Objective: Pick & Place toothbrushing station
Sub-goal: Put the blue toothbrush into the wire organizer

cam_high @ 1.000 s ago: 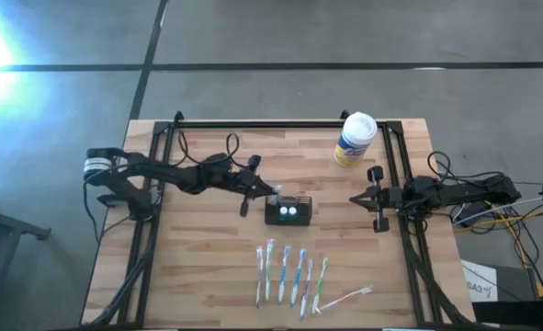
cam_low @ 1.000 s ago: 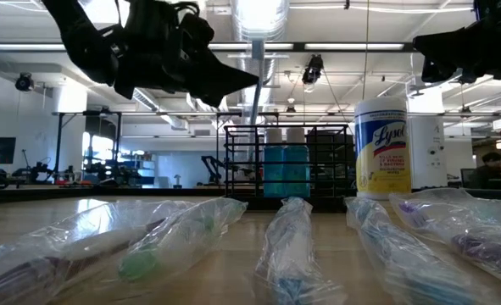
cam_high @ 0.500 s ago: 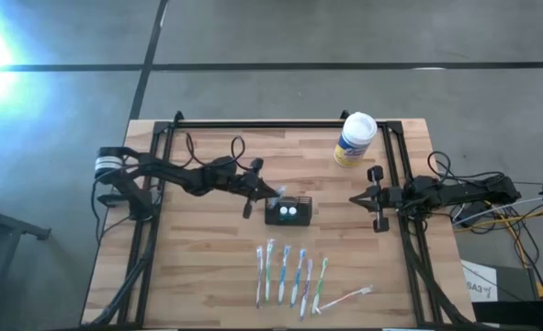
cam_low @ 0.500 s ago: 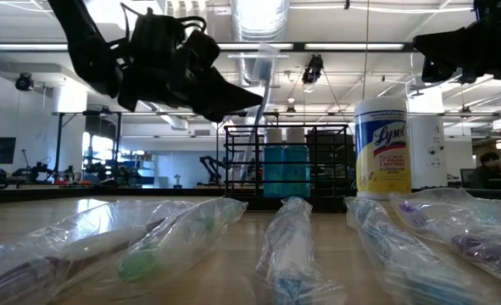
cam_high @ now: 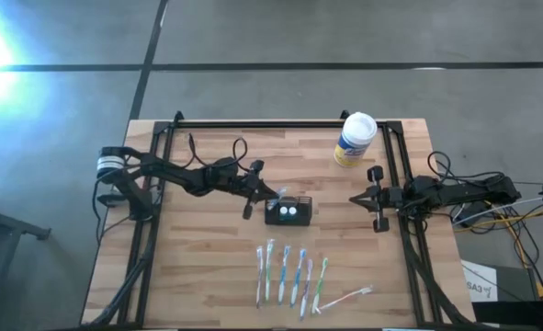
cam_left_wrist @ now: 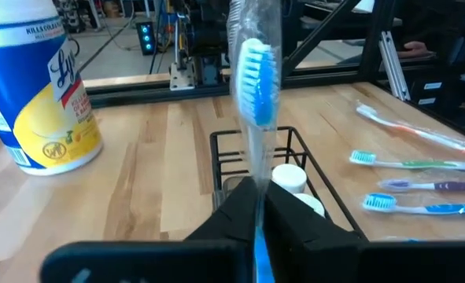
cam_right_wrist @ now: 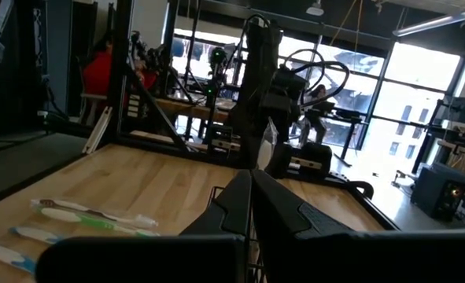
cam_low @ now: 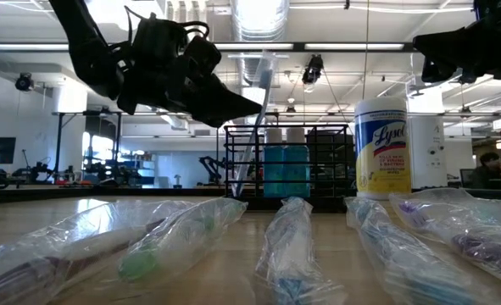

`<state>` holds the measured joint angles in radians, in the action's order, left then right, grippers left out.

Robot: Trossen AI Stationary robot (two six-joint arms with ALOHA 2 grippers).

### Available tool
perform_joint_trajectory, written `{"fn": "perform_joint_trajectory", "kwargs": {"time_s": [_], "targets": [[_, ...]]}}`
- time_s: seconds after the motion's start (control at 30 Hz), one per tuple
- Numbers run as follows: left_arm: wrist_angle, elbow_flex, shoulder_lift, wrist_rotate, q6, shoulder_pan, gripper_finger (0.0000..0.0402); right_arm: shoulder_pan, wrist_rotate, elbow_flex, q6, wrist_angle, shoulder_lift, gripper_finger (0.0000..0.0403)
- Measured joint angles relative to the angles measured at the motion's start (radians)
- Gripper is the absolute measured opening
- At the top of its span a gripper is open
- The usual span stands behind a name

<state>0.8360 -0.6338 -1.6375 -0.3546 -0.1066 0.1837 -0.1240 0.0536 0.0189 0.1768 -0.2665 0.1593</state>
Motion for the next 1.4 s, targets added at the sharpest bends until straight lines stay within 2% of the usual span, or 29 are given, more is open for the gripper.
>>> {"fn": "perform_joint_trajectory", "kwargs": {"time_s": [0.27,0.5,0.63,0.77,0.93,1.07,1.2,1.3,1.4], "targets": [[-0.009,0.000,0.007,-0.002,0.008,0.000,0.0089,0.000,0.000,0.000,-0.001,0.000,0.000,0.0008],[-0.108,0.000,0.065,-0.053,0.019,0.000,0.0144,0.000,0.000,0.000,-0.001,0.000,0.000,0.0008],[-0.175,0.000,0.127,-0.046,0.032,0.000,0.0166,0.000,0.000,0.000,-0.001,0.000,0.000,0.0008],[-0.261,0.000,0.234,-0.044,0.039,0.000,0.0171,0.000,0.000,0.000,-0.001,0.000,0.000,0.0008],[-0.451,0.000,0.432,0.008,0.139,-0.005,0.0156,0.000,0.000,0.000,0.003,0.000,0.000,0.0008],[-0.734,-0.010,0.609,0.139,0.184,-0.030,0.0122,0.000,0.000,0.000,0.003,0.000,0.000,0.0008],[-1.006,0.000,0.756,0.285,0.224,-0.079,0.0067,0.000,0.000,0.000,0.003,0.000,0.000,0.0008],[-1.063,0.052,0.838,0.376,0.268,-0.127,0.0021,0.000,0.000,0.000,0.000,0.000,0.000,0.0008],[-1.007,0.120,0.916,0.440,0.295,-0.179,0.0007,0.000,0.000,0.000,-0.005,-0.001,0.000,0.0008]]}}
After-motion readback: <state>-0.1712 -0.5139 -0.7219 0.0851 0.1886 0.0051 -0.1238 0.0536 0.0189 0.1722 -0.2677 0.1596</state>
